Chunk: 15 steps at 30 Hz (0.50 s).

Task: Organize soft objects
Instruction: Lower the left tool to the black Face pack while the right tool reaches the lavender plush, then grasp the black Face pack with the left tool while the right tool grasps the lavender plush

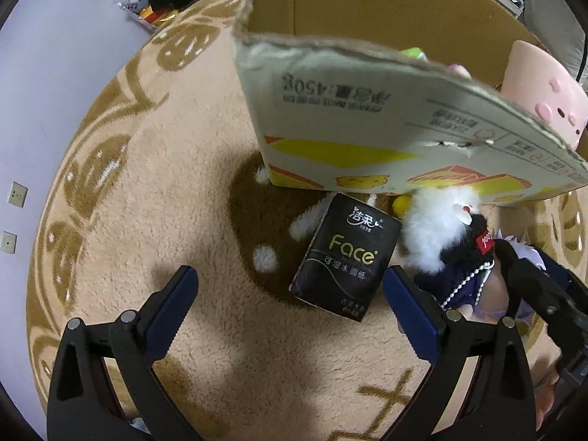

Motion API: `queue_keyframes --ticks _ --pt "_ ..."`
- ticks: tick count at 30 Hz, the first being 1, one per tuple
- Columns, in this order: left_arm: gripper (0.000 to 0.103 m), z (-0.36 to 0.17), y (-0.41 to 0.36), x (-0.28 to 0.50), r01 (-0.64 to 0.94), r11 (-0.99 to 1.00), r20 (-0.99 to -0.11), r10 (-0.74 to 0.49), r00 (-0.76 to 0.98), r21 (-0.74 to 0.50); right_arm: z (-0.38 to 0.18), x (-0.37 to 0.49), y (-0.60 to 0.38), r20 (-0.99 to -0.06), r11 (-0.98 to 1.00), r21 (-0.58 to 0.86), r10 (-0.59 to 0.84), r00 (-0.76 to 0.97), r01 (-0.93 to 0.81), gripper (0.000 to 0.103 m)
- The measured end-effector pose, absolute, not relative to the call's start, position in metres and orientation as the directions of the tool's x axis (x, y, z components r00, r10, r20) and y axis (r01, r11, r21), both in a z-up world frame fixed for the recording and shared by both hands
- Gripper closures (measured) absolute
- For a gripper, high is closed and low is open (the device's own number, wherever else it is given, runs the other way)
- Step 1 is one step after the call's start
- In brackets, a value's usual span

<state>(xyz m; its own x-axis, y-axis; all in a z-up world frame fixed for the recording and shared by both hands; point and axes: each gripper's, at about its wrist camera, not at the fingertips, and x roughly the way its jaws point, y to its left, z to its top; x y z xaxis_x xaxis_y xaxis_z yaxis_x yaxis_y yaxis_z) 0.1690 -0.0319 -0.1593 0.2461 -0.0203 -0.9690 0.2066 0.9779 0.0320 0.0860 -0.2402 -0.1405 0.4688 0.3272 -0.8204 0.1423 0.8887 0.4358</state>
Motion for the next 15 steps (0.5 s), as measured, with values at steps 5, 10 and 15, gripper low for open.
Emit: queue_keyframes --ticks 5,10,15 --pt "0.015 -0.169 -0.038 0.171 0.229 0.973 -0.973 -0.024 0.230 0.030 -0.152 0.092 -0.235 -0.810 0.859 0.493 0.395 0.434 0.137 0.040" --pt "0.030 -0.178 -0.043 0.173 0.230 0.972 -0.973 -0.017 0.228 0.037 -0.146 0.089 -0.222 -0.818 0.889 0.444 0.352 0.456 0.110 0.043" --pt "0.049 -0.176 -0.041 0.171 0.207 0.976 -0.966 0.012 0.259 0.067 -0.133 0.084 -0.195 -0.826 0.952 0.302 0.235 0.513 0.051 0.044"
